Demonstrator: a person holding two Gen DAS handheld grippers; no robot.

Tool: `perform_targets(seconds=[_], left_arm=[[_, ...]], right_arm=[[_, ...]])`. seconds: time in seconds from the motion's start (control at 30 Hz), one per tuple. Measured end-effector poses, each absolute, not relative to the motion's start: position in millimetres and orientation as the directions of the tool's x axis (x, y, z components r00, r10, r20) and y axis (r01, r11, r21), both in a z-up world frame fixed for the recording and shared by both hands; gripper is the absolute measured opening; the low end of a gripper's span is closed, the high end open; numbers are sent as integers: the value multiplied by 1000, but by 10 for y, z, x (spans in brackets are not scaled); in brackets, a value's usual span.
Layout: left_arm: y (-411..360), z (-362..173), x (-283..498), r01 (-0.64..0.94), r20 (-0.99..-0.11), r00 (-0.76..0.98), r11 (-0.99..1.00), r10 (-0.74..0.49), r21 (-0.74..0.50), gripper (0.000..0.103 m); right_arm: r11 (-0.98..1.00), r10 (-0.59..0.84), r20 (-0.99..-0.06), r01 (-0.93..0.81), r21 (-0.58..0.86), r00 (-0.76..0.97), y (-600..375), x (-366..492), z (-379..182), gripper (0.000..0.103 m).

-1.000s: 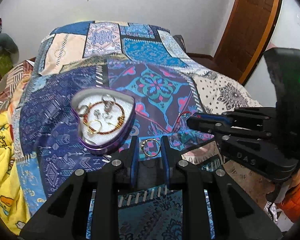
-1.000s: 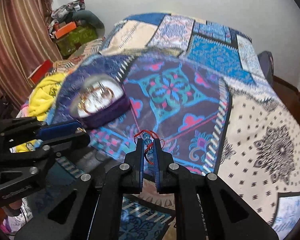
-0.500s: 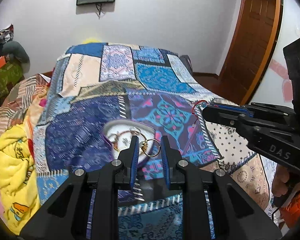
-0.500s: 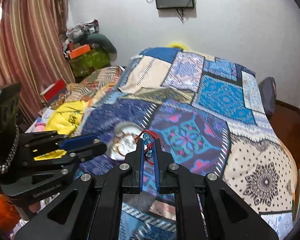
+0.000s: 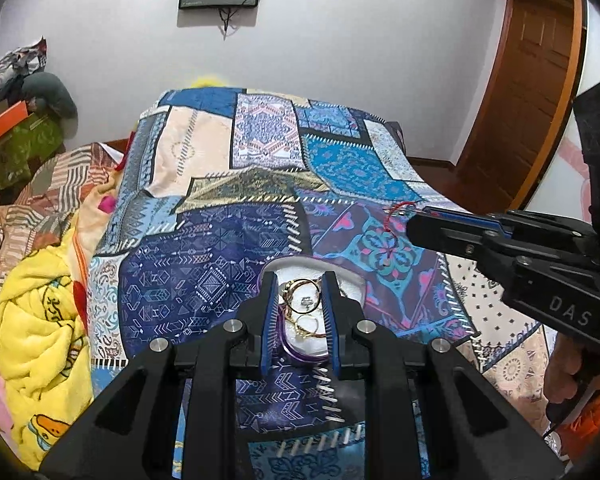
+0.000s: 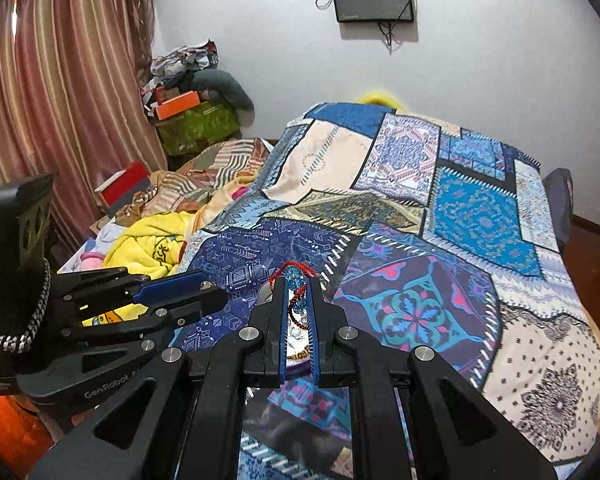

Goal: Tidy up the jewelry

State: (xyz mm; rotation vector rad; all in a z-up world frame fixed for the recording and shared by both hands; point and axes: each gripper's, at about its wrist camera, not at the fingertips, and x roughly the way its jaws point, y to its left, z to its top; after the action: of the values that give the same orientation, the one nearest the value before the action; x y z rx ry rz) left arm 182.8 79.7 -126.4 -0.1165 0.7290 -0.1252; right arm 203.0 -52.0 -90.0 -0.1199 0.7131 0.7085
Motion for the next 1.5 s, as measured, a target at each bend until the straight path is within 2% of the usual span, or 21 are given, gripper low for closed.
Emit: perform_targets(seconds=[0.4, 0.87, 0.93, 1.0, 1.07, 1.5], left_arm=[[712, -1635, 2023, 119, -700, 684, 979, -203, -167, 21], [694, -1731, 2091, 127, -711, 673, 979, -203, -159, 21], [674, -1736, 2089, 129, -716, 670, 981, -196, -147, 22], [666, -1739, 2087, 127, -719, 668, 982, -190, -142, 28], [677, -1735, 2082, 121, -719, 669, 982, -191, -148, 32], [823, -1491, 1937, 55, -694, 704, 985, -154, -163, 32]], right_arm=[[731, 571, -692, -656, 185, 442, -232, 2350, -1176, 8], [716, 570, -726, -666, 209, 386, -162, 2439, -1312, 8], [719, 564, -729, -665, 203, 387, -161, 2436, -1314, 10], [723, 559, -730, -663, 196, 393, -167, 2427, -1307, 26], [729, 560, -720, -657, 193, 409, -194, 2405, -1276, 34], [754, 554, -677, -636, 163, 484, -387, 2224, -1004, 34]])
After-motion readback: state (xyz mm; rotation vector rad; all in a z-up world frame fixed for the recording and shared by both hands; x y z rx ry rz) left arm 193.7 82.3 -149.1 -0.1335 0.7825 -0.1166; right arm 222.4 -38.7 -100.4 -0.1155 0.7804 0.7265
